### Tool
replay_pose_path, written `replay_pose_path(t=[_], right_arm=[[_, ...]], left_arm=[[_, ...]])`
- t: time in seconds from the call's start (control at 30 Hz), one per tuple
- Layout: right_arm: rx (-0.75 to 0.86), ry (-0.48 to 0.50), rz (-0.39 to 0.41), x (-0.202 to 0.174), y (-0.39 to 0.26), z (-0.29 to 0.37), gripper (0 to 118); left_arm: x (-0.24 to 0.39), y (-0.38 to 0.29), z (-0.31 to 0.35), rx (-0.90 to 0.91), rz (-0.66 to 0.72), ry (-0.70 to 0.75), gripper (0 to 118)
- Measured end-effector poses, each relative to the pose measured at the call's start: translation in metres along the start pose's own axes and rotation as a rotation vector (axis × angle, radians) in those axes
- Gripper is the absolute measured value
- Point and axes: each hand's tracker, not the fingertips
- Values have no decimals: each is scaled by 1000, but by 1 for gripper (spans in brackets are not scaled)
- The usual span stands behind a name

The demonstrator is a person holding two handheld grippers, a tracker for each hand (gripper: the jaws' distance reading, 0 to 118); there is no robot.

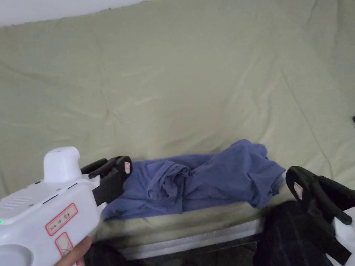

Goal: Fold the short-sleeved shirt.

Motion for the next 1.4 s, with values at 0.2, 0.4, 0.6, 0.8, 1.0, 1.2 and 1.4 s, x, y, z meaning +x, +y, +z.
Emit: replay_pose_path(t=[0.2, 0.4, 0.6, 0.8, 1.0, 1.2, 1.4], right_arm=[[-2, 42, 17, -16, 1, -1, 1], [-22, 40, 24, -17, -3, 1, 1], [-57, 28, 10, -12, -6, -7, 1], [-82, 8, 23, -11, -2, -15, 1], [-112, -15, 23, -10, 0, -28, 1], [-118, -1, 28, -15, 2, -34, 1], [-99, 21, 39, -17, 4, -32, 1]], left_arm=[[-29, -8, 3, 21, 99, -1, 13], [-106, -19, -8, 4, 419, -175, 115], [-198, -54, -69, -211, 651, -289, 115], [-239, -91, -122, -128, 951, -683, 115], [-200, -83, -172, -295, 857, -650, 89], [-199, -71, -173, -363, 742, -404, 7], [-169, -28, -108, -250, 598, -219, 6]])
